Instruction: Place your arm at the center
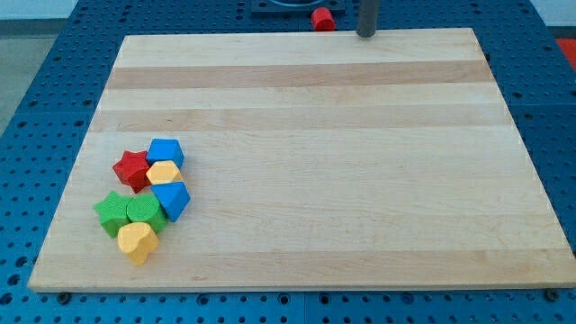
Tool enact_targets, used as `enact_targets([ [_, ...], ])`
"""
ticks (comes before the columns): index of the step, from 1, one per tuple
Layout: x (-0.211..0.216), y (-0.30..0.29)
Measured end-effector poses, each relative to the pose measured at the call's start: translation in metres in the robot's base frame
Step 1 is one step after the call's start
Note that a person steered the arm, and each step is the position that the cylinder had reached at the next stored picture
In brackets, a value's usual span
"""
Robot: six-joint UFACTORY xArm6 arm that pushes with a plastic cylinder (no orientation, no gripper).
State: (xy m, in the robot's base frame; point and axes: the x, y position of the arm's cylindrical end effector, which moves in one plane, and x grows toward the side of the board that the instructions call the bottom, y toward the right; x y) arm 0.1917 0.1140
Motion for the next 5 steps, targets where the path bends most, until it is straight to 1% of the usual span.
enact_targets([
  [2,0.000,0.003],
  [4,0.091,-0.051],
  [5,0.117,-0.063],
])
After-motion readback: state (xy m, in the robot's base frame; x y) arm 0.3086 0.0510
